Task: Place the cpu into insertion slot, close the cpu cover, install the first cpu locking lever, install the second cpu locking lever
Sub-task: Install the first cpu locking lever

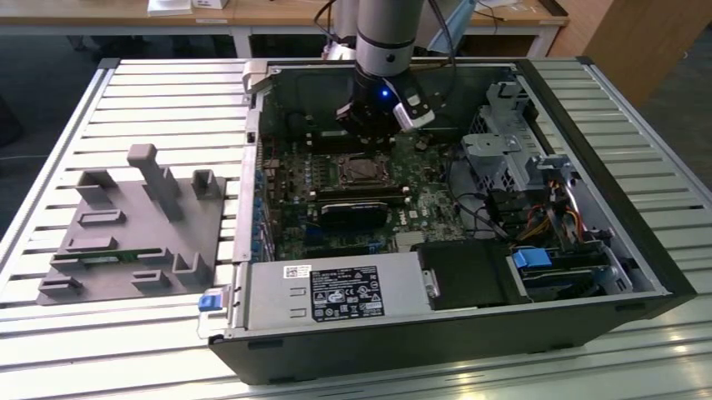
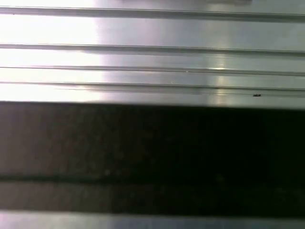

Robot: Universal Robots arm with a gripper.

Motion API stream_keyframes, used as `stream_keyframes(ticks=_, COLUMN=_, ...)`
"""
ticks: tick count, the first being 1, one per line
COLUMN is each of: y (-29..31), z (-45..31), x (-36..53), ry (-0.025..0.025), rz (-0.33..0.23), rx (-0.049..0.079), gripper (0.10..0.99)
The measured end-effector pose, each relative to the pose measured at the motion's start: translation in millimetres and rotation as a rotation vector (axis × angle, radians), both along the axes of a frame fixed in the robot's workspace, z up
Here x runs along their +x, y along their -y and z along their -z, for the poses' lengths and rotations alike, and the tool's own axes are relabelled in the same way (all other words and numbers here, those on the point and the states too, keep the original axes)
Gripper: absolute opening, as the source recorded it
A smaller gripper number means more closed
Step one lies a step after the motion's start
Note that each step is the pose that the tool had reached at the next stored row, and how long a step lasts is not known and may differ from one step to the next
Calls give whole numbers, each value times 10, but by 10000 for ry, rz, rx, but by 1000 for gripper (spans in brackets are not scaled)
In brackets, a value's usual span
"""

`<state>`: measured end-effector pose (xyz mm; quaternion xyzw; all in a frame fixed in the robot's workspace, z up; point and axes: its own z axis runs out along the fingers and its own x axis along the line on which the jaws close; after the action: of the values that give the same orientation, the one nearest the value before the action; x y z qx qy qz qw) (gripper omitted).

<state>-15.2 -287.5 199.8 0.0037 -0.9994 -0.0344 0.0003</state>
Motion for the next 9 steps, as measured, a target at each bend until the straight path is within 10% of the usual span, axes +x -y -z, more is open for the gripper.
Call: stream_keyframes(ticks=9, y=0, z=-12, x=0, ry=0, rz=-2, rx=-9, gripper=106)
